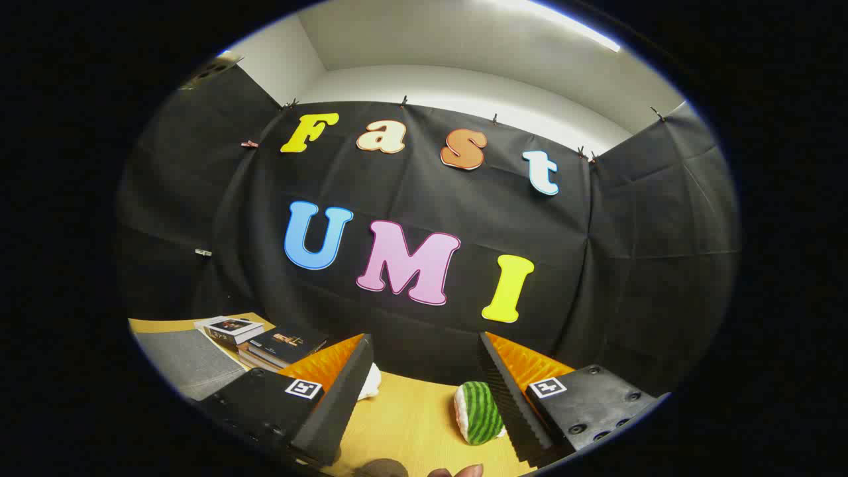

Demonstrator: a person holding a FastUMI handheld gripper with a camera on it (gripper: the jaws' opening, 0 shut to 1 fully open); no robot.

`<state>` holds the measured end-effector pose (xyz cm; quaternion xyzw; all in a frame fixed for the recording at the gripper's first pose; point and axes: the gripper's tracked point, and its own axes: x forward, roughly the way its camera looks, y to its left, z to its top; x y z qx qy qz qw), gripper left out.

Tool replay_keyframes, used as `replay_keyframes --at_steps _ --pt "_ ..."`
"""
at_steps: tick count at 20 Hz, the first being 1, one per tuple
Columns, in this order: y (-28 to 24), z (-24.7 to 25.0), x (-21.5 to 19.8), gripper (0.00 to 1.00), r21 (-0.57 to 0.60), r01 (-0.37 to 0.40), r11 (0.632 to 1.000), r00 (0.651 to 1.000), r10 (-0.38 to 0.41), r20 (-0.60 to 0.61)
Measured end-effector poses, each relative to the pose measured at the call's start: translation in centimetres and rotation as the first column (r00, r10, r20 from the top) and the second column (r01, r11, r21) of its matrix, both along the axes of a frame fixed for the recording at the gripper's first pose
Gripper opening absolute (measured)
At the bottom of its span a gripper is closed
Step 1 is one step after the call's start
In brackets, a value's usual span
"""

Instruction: Open the storage box then place both shoes into the box .Put the left shoe in first, then the right shoe, with the right side of both shoes facing outward in a uniform manner.

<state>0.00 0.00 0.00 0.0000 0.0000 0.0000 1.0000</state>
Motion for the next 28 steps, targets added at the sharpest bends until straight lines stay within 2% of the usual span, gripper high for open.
replay_keyframes --at_steps 5,9,16,23,26,28 --pt "1.0 -0.5 0.3 0.97 -0.028 -0.031 0.999 0.999 0.032 0.009" --pt "3.2 -1.0 0.8 0.97 -0.078 -0.119 0.990 0.993 0.119 -0.003" --pt "6.2 0.1 0.8 0.97 -0.044 -0.214 0.976 0.977 0.214 0.006" --pt "8.3 2.2 0.9 0.97 0.005 -0.271 0.962 0.962 0.271 0.024" --pt "9.5 2.6 0.8 0.97 0.056 -0.318 0.946 0.948 0.318 0.010" --pt "10.9 3.2 0.4 0.97 0.091 -0.376 0.922 0.926 0.377 0.012"
